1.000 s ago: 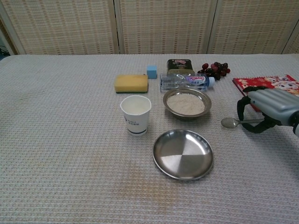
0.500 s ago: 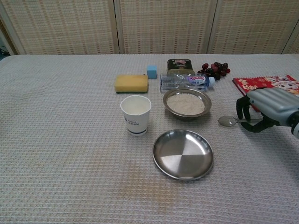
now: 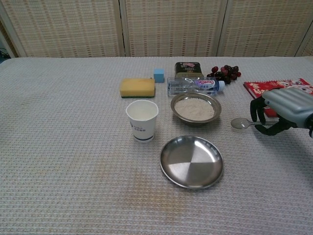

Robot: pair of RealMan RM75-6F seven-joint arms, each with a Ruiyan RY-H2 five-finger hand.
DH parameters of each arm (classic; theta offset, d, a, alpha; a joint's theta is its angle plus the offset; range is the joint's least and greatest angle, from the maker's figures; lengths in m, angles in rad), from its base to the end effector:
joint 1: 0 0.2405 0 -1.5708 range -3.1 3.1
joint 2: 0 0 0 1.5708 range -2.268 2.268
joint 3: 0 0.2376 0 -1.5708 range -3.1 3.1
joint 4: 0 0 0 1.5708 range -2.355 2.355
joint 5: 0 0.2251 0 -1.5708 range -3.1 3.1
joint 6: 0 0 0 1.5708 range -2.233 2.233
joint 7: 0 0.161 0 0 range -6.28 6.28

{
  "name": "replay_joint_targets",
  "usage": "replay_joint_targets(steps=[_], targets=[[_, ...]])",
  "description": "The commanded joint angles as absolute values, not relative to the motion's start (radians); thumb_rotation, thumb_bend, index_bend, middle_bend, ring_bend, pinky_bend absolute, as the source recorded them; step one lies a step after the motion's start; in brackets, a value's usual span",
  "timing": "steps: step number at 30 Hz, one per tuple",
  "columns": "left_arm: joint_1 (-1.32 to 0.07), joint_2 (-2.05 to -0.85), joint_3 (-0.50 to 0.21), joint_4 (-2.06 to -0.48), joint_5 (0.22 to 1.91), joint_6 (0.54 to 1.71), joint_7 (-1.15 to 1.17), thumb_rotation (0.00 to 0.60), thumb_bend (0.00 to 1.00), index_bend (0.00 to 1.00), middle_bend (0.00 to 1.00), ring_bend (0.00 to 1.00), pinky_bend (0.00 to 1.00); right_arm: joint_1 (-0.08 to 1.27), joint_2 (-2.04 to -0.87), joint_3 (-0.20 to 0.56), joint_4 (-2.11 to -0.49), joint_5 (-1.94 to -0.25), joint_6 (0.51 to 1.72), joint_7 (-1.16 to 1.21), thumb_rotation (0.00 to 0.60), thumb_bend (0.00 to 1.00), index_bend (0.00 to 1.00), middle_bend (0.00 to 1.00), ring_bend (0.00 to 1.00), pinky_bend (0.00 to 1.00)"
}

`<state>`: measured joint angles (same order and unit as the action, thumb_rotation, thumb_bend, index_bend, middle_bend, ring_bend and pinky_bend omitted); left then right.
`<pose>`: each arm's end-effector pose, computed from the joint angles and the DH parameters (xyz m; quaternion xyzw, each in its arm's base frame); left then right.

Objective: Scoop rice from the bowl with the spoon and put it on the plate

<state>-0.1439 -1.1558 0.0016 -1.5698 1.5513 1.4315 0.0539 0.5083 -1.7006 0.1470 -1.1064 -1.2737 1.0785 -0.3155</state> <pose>-0.2943 0.2033 0.1110 -0.6517 -0.3683 -0.3652 0.5534 -0.2459 -0.3326 -0.0387 0.7061 -0.3456 0.3081 0.5358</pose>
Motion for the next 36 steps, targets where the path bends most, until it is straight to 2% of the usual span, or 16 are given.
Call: replay_joint_targets(steps=[1, 7, 15, 20, 26, 36], targets=[[-0.144, -1.156, 0.002, -1.57, 1.552, 1.432, 0.053, 0.6, 0.47, 0.0, 0.0, 0.0, 0.07, 0.512, -1.67, 0.155, -1.14, -1.275, 1.087, -0.34, 0.6, 0.36, 0.95, 0.58, 0.2, 0.14], [-0.144, -1.154, 0.003, -1.574, 1.557, 1.433, 0.051, 0.6, 0.47, 0.0, 0.0, 0.0, 0.07, 0.533, -1.601, 0.18, -1.232, -1.276, 1.106, -0.432, 0.6, 0.36, 0.95, 0.58, 0.2, 0.14], [-0.141, -1.151, 0.006, -1.581, 1.568, 1.443, 0.052, 0.6, 0.47, 0.0, 0.0, 0.0, 0.07, 0.627, -1.552, 0.237, -1.344, -1.235, 1.066, -0.643, 0.6, 0.36, 0.96, 0.58, 0.2, 0.14], [-0.139, -1.146, 0.007, -1.58, 1.573, 1.449, 0.041, 0.6, 0.47, 0.0, 0.0, 0.0, 0.07, 0.7, -1.58, 0.254, -1.351, -1.181, 1.028, -0.799, 0.6, 0.36, 0.96, 0.58, 0.2, 0.14], [-0.139, -1.138, 0.009, -1.578, 1.58, 1.453, 0.023, 0.6, 0.47, 0.0, 0.0, 0.0, 0.07, 0.76, -1.648, 0.241, -1.312, -1.136, 1.014, -0.928, 0.6, 0.36, 0.96, 0.58, 0.2, 0.14], [-0.138, -1.136, 0.007, -1.573, 1.573, 1.449, 0.004, 0.6, 0.48, 0.0, 0.0, 0.0, 0.07, 0.808, -1.721, 0.214, -1.246, -1.073, 0.998, -1.006, 0.6, 0.36, 0.97, 0.58, 0.2, 0.14]])
